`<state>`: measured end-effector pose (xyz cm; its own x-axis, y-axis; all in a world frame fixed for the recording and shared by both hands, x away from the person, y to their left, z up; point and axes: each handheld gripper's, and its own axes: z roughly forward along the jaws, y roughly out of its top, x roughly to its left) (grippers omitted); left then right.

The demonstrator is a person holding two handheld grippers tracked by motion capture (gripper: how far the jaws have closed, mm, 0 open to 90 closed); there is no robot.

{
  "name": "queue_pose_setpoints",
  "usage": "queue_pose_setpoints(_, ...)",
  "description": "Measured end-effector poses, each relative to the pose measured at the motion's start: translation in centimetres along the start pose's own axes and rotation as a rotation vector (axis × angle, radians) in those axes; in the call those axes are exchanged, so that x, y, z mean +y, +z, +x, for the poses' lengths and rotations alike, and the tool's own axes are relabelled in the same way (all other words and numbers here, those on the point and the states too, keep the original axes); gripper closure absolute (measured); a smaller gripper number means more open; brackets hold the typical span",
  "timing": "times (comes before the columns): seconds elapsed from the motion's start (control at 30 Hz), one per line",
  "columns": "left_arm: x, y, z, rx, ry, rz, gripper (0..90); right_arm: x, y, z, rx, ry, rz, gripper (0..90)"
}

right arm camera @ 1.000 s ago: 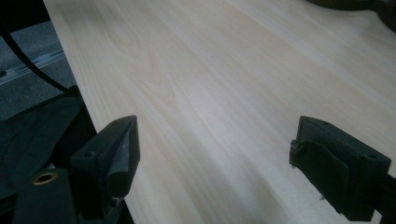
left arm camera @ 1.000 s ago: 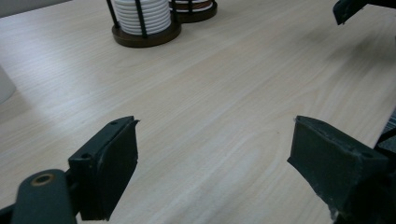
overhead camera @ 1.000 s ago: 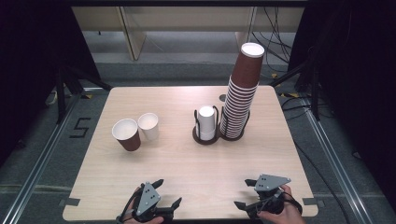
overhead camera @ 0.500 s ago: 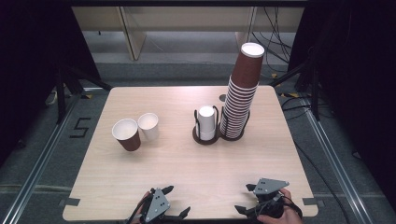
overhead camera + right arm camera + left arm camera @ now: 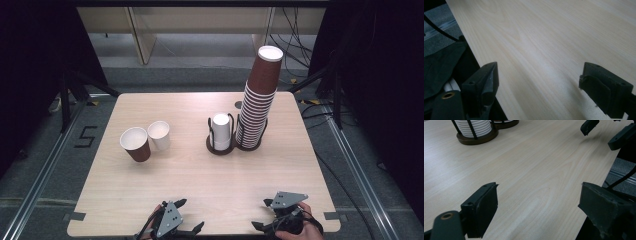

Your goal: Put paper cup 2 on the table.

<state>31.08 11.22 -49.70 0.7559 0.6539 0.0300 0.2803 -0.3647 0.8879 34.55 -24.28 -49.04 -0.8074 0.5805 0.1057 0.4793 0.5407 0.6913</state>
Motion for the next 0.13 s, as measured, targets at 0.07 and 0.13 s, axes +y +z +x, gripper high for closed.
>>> queue_pose_setpoints(0.07,-0.01,0.0,0.08,0.001,-0.002,0.005,14.9,-0.01,0.08,-0.13,0.004,-0.005,0.0,15.9)
queue_pose_setpoints(0.13,-0.03,0.05,0.11,-0.001,-0.006,0.0,14.9,-0.01,0.07,-0.18,0.004,-0.005,0.0,15.9)
